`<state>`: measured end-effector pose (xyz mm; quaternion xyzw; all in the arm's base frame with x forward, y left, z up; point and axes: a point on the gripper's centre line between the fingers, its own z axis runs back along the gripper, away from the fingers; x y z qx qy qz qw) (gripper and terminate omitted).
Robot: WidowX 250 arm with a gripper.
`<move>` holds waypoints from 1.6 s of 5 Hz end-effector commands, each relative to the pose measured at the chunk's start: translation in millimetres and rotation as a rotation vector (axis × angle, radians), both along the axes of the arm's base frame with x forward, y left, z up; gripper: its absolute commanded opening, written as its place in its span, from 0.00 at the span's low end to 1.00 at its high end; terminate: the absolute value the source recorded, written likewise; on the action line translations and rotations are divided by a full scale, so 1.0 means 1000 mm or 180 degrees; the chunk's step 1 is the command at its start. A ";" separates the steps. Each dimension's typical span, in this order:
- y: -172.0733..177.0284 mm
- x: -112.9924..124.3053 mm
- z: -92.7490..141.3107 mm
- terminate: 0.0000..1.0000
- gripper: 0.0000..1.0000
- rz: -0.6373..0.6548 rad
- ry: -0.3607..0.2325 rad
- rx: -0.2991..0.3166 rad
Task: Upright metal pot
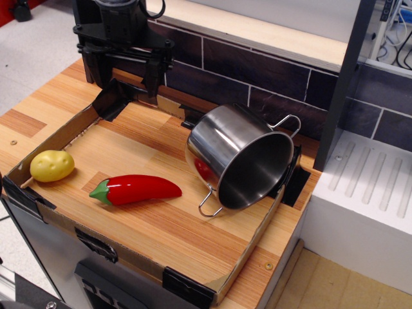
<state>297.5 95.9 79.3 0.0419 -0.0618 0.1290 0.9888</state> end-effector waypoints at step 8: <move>-0.177 -0.019 0.026 0.00 1.00 -0.2928 -0.0579 0.0961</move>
